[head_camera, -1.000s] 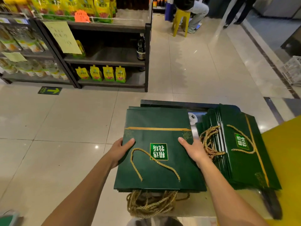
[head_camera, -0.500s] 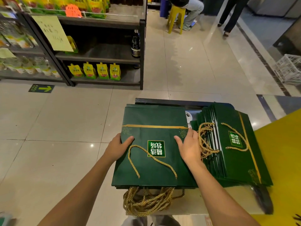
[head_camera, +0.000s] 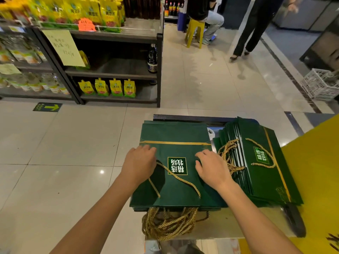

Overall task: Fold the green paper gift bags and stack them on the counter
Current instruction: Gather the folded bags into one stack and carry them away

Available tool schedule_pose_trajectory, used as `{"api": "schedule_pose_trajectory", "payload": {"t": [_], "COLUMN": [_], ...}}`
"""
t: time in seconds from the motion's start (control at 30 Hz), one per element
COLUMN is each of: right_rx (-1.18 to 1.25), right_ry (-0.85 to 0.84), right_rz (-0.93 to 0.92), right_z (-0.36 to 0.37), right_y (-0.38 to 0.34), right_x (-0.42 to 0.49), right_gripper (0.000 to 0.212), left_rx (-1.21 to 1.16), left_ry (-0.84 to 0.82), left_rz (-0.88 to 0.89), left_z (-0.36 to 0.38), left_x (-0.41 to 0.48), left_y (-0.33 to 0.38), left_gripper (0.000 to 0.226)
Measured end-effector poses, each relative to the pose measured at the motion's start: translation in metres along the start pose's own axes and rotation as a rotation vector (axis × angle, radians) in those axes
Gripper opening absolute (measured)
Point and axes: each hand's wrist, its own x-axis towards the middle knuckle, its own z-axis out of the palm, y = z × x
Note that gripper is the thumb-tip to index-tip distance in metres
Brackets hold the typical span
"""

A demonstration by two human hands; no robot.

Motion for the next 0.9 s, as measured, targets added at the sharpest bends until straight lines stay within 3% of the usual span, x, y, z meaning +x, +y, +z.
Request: {"api": "schedule_pose_trajectory", "payload": {"t": [0.37,0.57,0.73,0.9], "right_rx": [0.023,0.102,0.204,0.325], "right_ry": [0.065,0.135,0.171,0.130], "right_rz": [0.182,0.279,0.363,0.450], "right_z": [-0.050,-0.058,-0.052,-0.036], "right_y": [0.046,0.115,0.181,0.233], "right_x": [-0.070,-0.095,-0.104,-0.090], "right_gripper": [0.027,0.026,0.021,0.028], "left_rx": [-0.030,-0.022,-0.135,-0.529], "left_ry": [-0.048,-0.036,-0.146,-0.164], "left_rz": [0.225,0.283,0.203,-0.093], "left_z": [0.000,0.002,0.012,0.023], "left_x": [0.015,0.031,0.050,0.064], "left_y": [0.092,0.157,0.208,0.254], "left_gripper": [0.024,0.022,0.025,0.033]}}
